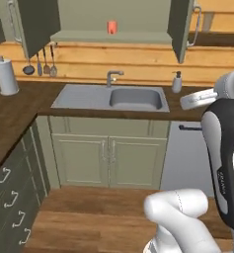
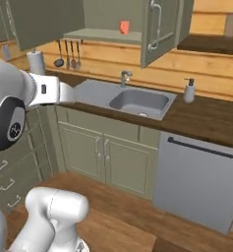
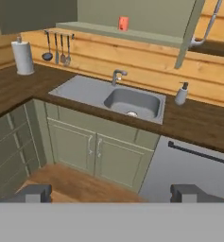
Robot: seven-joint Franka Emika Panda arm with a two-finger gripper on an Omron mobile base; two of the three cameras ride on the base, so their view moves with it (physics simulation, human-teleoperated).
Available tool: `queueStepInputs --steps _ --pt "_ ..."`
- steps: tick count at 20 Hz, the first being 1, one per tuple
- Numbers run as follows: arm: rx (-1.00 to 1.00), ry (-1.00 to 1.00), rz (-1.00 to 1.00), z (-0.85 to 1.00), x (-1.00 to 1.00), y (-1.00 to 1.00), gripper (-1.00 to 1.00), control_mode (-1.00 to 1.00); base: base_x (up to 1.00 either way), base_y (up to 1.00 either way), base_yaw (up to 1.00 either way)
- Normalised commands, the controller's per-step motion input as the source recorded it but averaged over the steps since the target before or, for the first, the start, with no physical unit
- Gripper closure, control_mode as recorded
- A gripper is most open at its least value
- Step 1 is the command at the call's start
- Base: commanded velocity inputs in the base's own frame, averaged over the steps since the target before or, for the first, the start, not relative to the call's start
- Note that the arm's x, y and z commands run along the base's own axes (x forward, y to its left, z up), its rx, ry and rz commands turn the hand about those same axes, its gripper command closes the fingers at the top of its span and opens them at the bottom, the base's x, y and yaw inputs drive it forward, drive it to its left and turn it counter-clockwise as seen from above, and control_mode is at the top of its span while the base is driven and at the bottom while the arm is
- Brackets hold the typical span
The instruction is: Gather all objects into one cabinet and sort the glasses and bowls to opposite sides.
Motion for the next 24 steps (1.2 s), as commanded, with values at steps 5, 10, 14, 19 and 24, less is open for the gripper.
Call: queueStepInputs --steps 5,10,14,19,24 --pt "0.0 0.0 0.0 0.0 0.0 0.0 -1.0 1.0 0.86 0.34 -0.55" --pt "0.0 0.0 0.0 0.0 0.0 0.0 -1.0 1.0 0.76 0.72 -0.28" --pt "0.0 0.0 0.0 0.0 0.0 0.0 -1.0 1.0 0.87 0.78 -0.06" --pt "0.0 0.0 0.0 0.0 0.0 0.0 -1.0 1.0 1.0 0.44 0.0" --pt "0.0 0.0 0.0 0.0 0.0 0.0 -1.0 1.0 0.89 0.12 -0.01"
